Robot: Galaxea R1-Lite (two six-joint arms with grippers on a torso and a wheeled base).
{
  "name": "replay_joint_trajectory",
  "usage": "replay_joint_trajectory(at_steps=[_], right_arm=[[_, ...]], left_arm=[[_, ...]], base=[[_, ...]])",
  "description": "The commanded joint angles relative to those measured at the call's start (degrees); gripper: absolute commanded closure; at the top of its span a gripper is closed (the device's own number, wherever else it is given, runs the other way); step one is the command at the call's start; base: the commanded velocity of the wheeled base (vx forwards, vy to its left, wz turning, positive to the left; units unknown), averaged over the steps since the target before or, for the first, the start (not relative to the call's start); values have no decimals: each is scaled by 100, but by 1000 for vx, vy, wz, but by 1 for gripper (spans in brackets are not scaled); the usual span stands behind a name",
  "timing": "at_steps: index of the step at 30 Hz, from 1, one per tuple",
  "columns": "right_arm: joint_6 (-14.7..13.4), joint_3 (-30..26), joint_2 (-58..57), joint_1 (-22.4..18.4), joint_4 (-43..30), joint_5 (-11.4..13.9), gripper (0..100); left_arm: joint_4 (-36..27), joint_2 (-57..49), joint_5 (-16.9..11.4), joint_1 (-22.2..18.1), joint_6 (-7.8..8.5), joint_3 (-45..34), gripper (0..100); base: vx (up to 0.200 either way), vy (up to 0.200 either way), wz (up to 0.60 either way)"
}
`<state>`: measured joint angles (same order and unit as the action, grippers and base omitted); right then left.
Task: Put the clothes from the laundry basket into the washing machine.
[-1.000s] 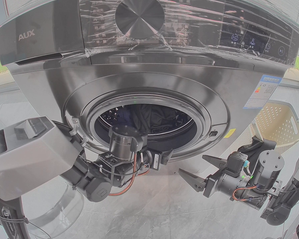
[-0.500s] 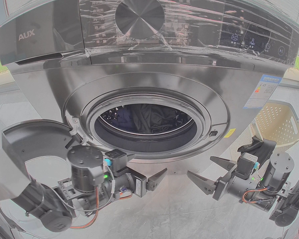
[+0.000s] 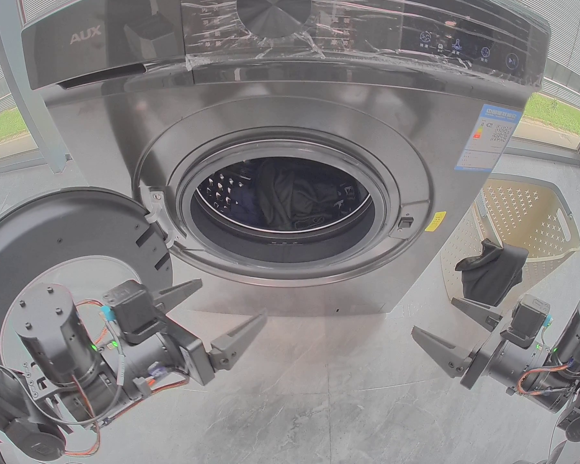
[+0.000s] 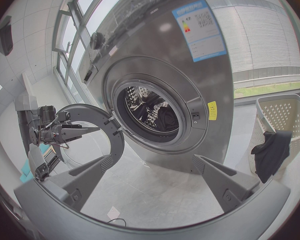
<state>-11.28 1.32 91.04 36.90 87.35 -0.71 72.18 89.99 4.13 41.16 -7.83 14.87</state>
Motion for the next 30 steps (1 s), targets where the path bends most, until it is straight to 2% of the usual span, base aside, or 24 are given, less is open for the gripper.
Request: replay_joint_trajectory(at_steps=[1,4,5,6,7,11,18,22,30], right_arm=[[3,-132,-376,-298,-25,0,0],[11,-132,-412,-421,-25,0,0],[38,-132,-403,-605,-33,0,0],[47,-132,-403,-623,-33,0,0],[108,-132,-403,-886,-42,9,0],[134,-132,-438,-1212,-165,36,0],[205,-132,-798,-1440,-455,27,0],[205,-132,-948,-1484,-657,18,0],[196,-132,-939,-1484,-693,18,0]], left_arm=[[7,-658,0,-204,-8,-301,0],[7,-834,-9,-301,-17,-406,0],[7,-1010,-18,-398,-26,-494,0],[7,-1027,-18,-407,-26,-503,0],[-2,-1221,-27,-486,-35,-661,0],[7,-1432,0,-732,-61,-977,0],[-2,-1713,-27,-1048,-228,-1206,0],[-11,-1669,-18,-1039,-167,-1197,0],[-29,-1634,0,-1039,-193,-1259,0]], base=[[-200,0,0],[-200,0,0],[-200,0,0],[0,0,0],[0,0,0],[0,0,0],[0,-200,0],[0,-200,0],[0,-200,0]])
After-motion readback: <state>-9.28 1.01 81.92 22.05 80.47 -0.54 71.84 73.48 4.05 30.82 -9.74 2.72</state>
